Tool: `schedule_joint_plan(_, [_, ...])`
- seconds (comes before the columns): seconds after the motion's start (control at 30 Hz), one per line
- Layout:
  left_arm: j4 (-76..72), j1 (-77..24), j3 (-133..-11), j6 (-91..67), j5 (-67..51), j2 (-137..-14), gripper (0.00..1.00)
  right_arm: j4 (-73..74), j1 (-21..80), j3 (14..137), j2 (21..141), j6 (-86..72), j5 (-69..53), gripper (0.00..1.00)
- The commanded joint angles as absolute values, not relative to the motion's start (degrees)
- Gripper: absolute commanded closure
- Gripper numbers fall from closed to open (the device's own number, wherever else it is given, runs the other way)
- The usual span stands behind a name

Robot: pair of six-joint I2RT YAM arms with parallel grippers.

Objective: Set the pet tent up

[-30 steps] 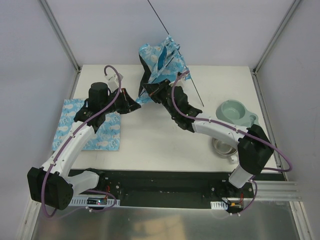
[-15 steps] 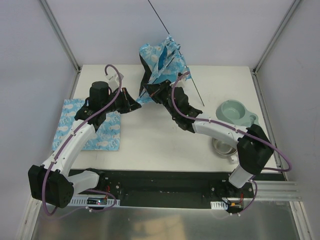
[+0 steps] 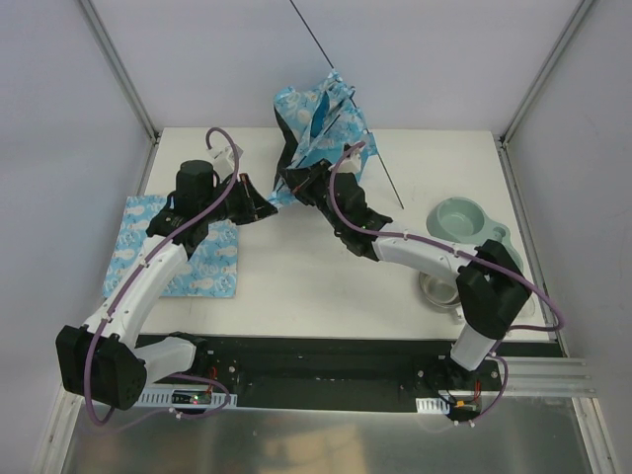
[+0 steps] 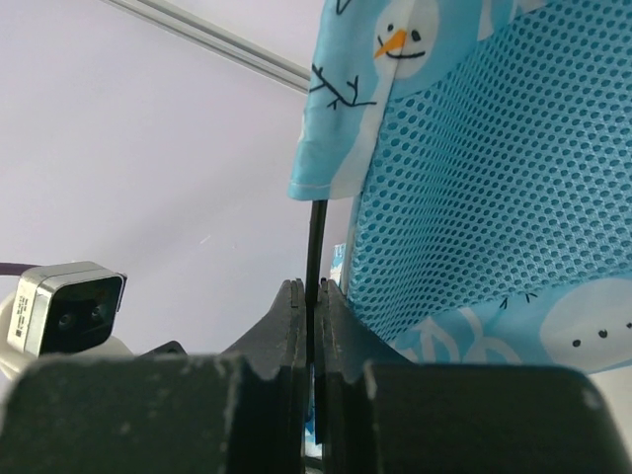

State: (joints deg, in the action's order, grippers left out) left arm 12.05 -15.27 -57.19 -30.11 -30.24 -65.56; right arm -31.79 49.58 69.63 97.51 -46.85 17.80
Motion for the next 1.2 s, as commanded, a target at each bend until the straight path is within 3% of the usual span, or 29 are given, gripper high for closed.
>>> schedule_joint_plan(0.0, [17.9, -14.9, -59.1, -29.7, -35.3, -65.0, 1.0, -34.6, 46.5, 71.9, 99.1, -41.7, 26.7, 1.0])
schedule_joint_plan(0.33, [18.5, -14.9, -58.9, -29.1, -35.8, -65.4, 1.0, -39.3, 47.4, 71.1, 98.3, -41.0, 21.9, 1.0])
schedule_joint_plan(1.17, [21.4, -14.9, -62.4, -24.7, -34.2, -65.7, 1.0, -35.4, 51.1, 70.0, 97.8, -28.1, 15.7, 1.0])
